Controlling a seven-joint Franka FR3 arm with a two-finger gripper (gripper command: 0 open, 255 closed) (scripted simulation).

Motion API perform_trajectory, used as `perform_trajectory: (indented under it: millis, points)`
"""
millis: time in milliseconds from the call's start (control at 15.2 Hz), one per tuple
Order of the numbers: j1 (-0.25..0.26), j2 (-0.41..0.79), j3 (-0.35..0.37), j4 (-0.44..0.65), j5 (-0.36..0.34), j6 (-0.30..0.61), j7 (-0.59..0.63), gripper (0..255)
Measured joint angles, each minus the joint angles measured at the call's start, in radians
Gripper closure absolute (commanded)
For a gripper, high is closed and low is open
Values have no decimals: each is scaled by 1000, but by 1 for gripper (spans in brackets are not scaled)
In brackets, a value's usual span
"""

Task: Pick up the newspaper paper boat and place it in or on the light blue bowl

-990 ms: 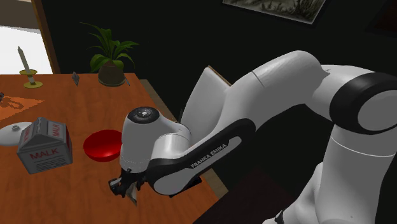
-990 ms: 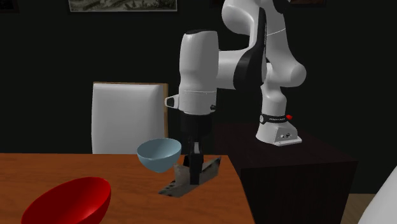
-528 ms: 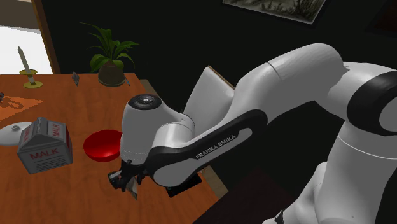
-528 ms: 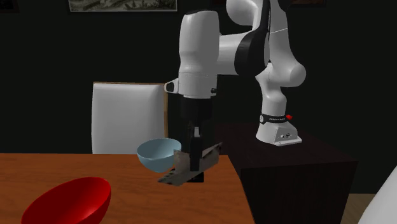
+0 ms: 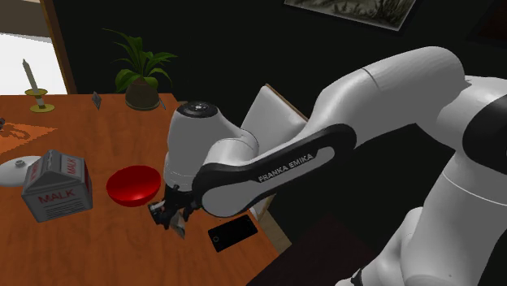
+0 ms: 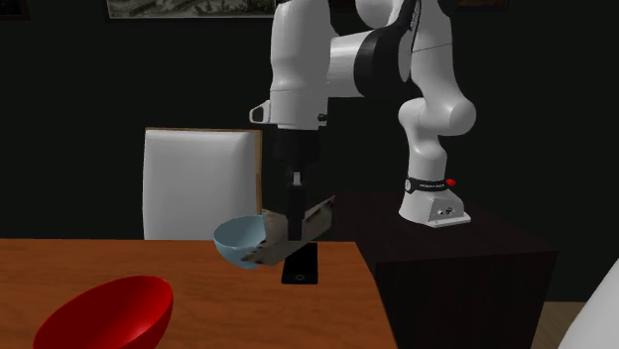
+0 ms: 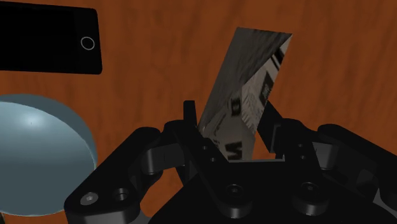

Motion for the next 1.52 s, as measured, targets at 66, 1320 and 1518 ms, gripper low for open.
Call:
perform_trajectory:
  millis: [66, 1320, 1518]
  points:
    - [-15, -9, -5, -15, 9, 7, -25, 255]
    - [-288, -71, -155, -94, 129, 24, -524, 255]
    - [-289, -46, -160, -104, 119, 57, -526, 255]
